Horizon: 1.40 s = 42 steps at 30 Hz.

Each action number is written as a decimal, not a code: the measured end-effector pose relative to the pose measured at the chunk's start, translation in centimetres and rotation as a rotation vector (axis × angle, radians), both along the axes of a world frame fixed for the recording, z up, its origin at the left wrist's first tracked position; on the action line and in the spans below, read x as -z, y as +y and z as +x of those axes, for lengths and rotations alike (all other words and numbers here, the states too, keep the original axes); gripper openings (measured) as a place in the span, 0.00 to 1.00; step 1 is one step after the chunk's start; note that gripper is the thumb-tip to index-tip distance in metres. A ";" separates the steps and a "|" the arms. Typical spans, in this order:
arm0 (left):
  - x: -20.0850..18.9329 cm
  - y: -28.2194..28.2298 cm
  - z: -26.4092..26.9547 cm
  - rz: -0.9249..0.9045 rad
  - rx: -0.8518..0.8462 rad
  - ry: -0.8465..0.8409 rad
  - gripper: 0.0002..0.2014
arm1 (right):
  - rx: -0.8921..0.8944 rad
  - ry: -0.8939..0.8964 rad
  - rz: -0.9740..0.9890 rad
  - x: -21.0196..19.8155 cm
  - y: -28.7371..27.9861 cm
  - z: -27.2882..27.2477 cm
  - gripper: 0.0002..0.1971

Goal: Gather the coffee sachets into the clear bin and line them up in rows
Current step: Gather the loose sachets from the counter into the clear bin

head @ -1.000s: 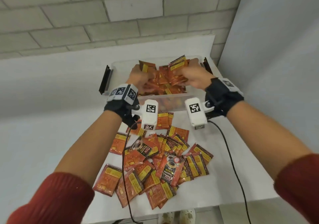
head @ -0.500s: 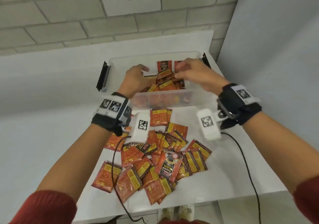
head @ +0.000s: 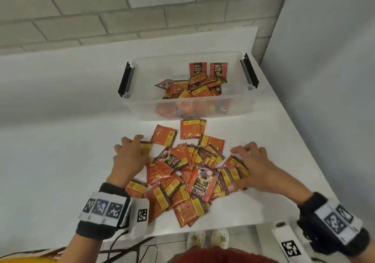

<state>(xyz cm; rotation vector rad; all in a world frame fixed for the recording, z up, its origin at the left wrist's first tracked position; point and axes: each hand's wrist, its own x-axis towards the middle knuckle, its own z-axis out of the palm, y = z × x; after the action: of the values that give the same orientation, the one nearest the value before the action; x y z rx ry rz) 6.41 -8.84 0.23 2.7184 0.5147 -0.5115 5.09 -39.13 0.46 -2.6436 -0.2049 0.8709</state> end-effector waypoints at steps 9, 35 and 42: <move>0.1 2.8 0.9 -0.228 -0.173 -0.139 0.36 | 0.269 -0.022 0.283 -0.3 -2.0 2.1 0.23; -0.3 0.6 -5.7 -0.322 -0.091 0.053 0.28 | 0.034 0.082 0.285 -0.2 3.1 -0.3 0.33; -0.5 0.1 -3.1 -0.585 -0.158 -0.200 0.28 | 0.345 0.071 0.500 -1.8 -0.1 2.0 0.13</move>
<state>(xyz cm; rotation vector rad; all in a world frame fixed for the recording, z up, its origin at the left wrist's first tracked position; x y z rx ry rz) 3.30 -8.70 0.75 2.1204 0.4378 -0.2846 7.10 -39.24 2.23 -2.0961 0.0497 0.6880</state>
